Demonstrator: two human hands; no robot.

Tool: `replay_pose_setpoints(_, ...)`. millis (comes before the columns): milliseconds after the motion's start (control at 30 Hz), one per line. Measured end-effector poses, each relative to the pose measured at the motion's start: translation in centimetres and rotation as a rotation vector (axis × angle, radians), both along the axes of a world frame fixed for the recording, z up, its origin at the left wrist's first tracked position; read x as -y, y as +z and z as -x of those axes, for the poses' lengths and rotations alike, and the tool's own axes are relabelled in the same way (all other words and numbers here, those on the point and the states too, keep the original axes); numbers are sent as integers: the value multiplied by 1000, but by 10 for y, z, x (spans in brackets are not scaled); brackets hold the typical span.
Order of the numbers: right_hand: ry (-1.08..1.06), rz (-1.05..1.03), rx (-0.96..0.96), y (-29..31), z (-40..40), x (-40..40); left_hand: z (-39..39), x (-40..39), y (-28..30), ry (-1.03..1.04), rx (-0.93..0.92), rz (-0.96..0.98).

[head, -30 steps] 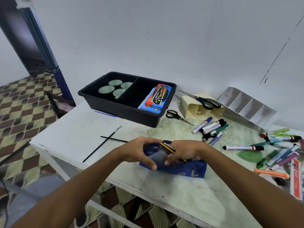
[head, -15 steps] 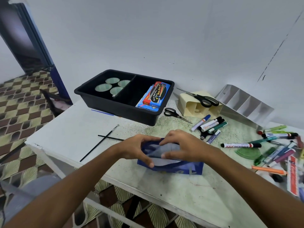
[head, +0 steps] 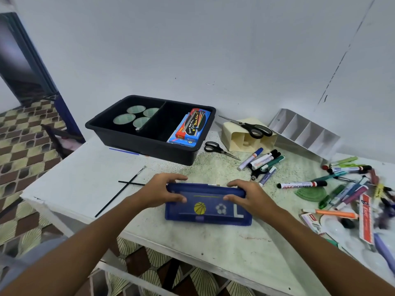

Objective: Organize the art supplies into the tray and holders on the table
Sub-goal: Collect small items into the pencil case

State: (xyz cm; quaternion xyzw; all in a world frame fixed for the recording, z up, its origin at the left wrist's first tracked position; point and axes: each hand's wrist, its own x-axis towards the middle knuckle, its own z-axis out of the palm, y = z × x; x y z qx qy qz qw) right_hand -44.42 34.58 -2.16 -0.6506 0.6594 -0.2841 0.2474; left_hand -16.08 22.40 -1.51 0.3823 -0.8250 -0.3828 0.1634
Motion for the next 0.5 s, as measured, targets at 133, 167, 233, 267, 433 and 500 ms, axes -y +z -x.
replay_pose_setpoints(133,46,183,-554,-11,-18,-2,-11,1,-3,-23,185,207)
replay_pose_setpoints(167,64,224,-631,-11,-22,-3,-11,0,-3,-36,236,332)
replay_pose_setpoints(233,124,261,-642,-12,-27,-7,-10,-8,-5,-71,240,578)
replay_pose_setpoints(267,171,272,-592,-13,-26,-10,-6,-14,-5,-105,210,667)
replay_pose_setpoints(433,407,202,-477,-17,-13,-26,11,-33,-24,-314,376,614)
replay_pose_setpoints(500,446,170,-524,-20,-8,-31,12,-35,-35,-357,487,611)
